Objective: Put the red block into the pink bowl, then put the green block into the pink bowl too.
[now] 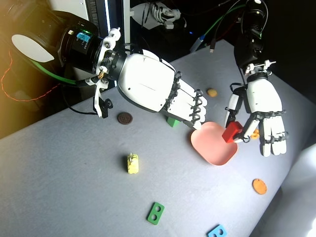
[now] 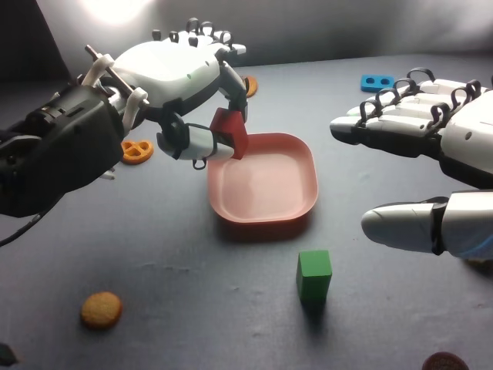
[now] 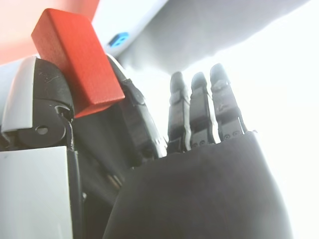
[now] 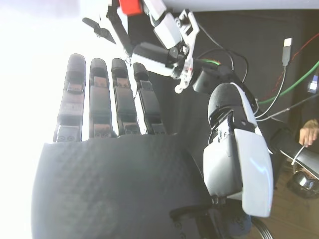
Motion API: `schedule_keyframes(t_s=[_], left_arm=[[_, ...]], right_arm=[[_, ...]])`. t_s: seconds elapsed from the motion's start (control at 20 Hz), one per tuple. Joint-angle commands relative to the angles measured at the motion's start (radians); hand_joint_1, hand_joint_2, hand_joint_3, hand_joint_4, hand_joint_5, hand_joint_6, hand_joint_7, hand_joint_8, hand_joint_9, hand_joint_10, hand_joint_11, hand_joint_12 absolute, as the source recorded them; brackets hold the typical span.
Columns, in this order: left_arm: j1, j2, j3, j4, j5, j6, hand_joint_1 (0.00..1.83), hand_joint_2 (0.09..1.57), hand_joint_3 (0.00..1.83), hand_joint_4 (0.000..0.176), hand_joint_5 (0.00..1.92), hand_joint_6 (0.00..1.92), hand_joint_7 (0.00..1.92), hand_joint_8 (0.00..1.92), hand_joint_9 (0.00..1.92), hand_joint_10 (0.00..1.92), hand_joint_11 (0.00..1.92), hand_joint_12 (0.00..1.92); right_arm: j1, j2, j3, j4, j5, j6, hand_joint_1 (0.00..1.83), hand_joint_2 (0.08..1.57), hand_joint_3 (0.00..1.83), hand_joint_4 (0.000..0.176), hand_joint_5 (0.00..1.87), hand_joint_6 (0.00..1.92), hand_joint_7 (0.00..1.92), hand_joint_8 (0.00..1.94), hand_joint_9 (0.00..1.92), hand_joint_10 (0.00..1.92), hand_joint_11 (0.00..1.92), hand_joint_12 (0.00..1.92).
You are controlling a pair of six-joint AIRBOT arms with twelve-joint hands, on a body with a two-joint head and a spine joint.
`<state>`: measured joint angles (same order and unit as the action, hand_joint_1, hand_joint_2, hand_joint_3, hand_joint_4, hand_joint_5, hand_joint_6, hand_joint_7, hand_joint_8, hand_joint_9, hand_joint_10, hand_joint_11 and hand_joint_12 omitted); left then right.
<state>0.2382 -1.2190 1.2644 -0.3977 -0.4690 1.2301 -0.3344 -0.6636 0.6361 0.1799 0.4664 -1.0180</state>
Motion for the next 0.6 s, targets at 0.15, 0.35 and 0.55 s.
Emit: schedule_keyframes(t_s=[0.15, 0.35, 0.55], left_arm=[[-0.018, 0.009, -0.001, 0.014, -0.112, -0.001, 1.04, 1.11, 0.00, 0.109, 0.98, 0.98, 0.17, 0.00, 0.02, 0.00, 0.00, 0.00], [-0.015, 0.009, -0.004, 0.013, -0.112, -0.001, 1.03, 1.10, 0.00, 0.151, 1.00, 0.95, 0.19, 0.00, 0.07, 0.01, 0.03, 0.01], [-0.015, 0.010, -0.005, 0.013, -0.113, -0.001, 0.94, 1.07, 0.00, 0.068, 0.83, 0.50, 0.18, 0.01, 0.07, 0.00, 0.01, 0.02]], right_arm=[[0.009, 0.012, -0.001, -0.003, 0.115, 0.005, 0.00, 1.21, 0.00, 0.000, 0.17, 0.00, 0.16, 0.00, 0.13, 0.00, 0.00, 0.42], [0.009, 0.012, -0.001, -0.003, 0.115, 0.005, 0.01, 1.22, 0.00, 0.000, 0.17, 0.00, 0.16, 0.00, 0.11, 0.00, 0.00, 0.34], [0.008, 0.012, -0.001, -0.003, 0.115, 0.005, 0.00, 1.21, 0.00, 0.000, 0.19, 0.01, 0.18, 0.01, 0.15, 0.01, 0.00, 0.46]])
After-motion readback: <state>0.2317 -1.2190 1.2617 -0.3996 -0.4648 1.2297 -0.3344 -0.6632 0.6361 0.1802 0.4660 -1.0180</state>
